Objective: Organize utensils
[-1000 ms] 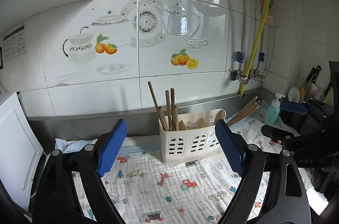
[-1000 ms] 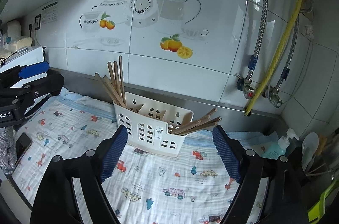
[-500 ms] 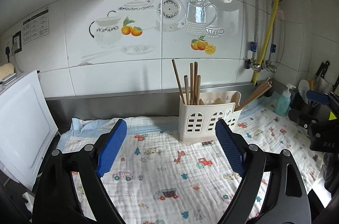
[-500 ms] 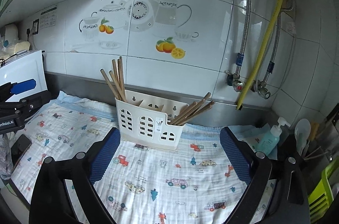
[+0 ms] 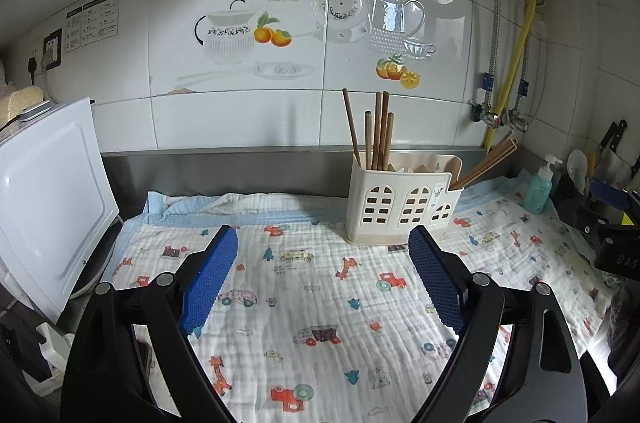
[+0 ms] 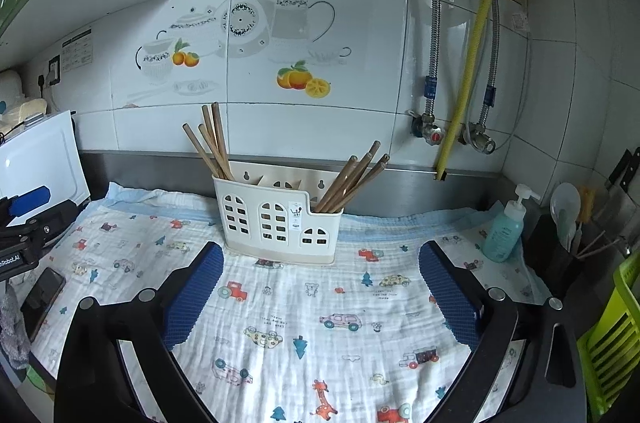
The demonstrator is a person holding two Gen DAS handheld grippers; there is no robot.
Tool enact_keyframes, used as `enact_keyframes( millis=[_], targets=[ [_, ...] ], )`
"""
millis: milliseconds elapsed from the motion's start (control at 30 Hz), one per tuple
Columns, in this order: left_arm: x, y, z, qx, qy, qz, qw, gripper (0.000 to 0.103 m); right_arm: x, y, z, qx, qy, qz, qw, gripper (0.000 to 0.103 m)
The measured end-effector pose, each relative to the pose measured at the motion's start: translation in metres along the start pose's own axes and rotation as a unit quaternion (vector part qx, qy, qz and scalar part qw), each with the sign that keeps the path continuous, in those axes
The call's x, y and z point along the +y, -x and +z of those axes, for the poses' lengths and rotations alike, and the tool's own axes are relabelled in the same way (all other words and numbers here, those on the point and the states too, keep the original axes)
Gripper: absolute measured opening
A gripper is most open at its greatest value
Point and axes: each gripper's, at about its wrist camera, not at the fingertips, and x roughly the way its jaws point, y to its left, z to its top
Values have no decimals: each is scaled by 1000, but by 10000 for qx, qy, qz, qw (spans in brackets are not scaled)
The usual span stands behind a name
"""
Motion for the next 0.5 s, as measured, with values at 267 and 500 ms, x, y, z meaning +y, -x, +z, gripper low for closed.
enact_keyframes(
  millis=[267, 500],
  targets=[
    [-1, 2, -11, 95, -6, -43, 9999, 87, -4, 3, -12, 33, -263, -19, 9996, 96],
    [1, -2, -23, 245, -8, -80, 9997, 87, -6, 5, -24, 84, -401, 35, 9992, 96]
  ],
)
